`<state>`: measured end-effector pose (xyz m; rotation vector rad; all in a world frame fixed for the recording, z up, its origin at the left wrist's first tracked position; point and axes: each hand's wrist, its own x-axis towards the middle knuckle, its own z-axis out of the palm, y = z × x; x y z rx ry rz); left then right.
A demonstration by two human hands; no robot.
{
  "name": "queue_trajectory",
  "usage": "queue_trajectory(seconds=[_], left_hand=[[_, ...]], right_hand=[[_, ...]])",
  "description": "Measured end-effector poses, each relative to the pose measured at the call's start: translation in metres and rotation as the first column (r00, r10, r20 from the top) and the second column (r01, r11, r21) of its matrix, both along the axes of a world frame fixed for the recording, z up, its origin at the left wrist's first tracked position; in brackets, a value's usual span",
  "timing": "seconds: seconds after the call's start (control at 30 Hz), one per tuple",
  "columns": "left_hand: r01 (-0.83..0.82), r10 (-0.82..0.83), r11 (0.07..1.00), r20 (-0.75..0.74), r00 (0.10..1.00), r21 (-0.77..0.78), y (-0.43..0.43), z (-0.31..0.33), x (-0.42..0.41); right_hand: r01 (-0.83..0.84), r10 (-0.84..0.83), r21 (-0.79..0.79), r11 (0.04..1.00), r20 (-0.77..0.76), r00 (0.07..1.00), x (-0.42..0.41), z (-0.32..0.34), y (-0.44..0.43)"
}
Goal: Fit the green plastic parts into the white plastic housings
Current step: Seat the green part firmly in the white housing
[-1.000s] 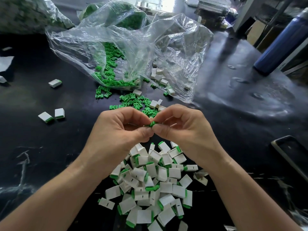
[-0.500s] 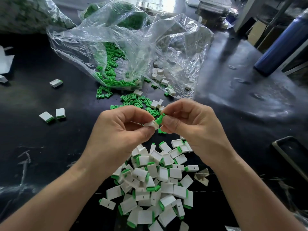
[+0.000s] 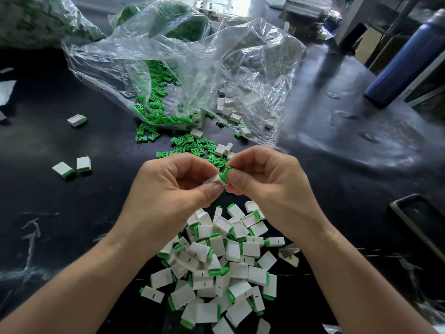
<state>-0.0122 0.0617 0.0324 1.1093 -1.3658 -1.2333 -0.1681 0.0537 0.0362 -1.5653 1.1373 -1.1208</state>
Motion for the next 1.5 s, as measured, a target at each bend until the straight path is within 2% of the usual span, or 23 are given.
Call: queue_trajectory(seconds=[0.3, 0.37, 0.47, 0.63, 0.7, 0.9, 1.1, 1.23, 1.4, 1.5], left_hand=[[-0.002, 0.002, 1.0, 0.023, 1.0, -0.003, -0.003, -0.001, 0.0], [-0.002, 0.004, 1.0, 0.082, 0.997, -0.028, -0.003, -0.003, 0.001], [-0.027, 0.048, 0.995, 0.215, 0.975, -0.101, -0.001, -0.007, 0.002], [-0.045, 0.113, 0.978, 0.338, 0.934, -0.205, 0.001, -0.008, -0.001], [-0.047, 0.117, 0.977, 0.339, 0.934, -0.206, 0.001, -0.007, 0.0], [0.014, 0.005, 0.993, 0.167, 0.986, -0.115, 0.003, -0.001, 0.002], [-0.011, 0.033, 0.992, 0.18, 0.983, -0.125, 0.0, 0.001, 0.002], [0.008, 0.021, 0.987, 0.177, 0.984, -0.16, 0.003, 0.003, 0.002], [-0.013, 0.046, 0.981, 0.17, 0.984, -0.193, 0.004, 0.001, 0.003], [-0.024, 0.059, 0.973, 0.146, 0.988, -0.229, 0.003, 0.0, 0.004]], right_hand=[[-0.012, 0.008, -0.024, 1.0, -0.155, 0.988, 0.001, -0.002, 0.002], [-0.016, 0.004, -0.06, 0.998, -0.197, 0.98, 0.001, -0.002, 0.002], [-0.049, -0.004, -0.148, 0.988, -0.341, 0.94, -0.001, -0.004, 0.004], [-0.062, -0.077, -0.265, 0.962, -0.483, 0.872, 0.003, -0.005, 0.007], [-0.036, -0.104, -0.283, 0.958, -0.462, 0.881, 0.003, -0.004, 0.006], [0.0, -0.162, -0.356, 0.935, -0.426, 0.89, 0.002, 0.0, 0.008], [-0.061, -0.052, -0.294, 0.954, -0.363, 0.93, -0.001, 0.002, 0.005], [0.01, -0.043, -0.174, 0.985, -0.19, 0.981, 0.0, 0.001, 0.005], [-0.025, 0.007, -0.108, 0.994, -0.168, 0.986, 0.0, 0.003, 0.005], [-0.057, 0.06, 0.093, 0.994, -0.025, 0.998, -0.002, 0.005, 0.004]])
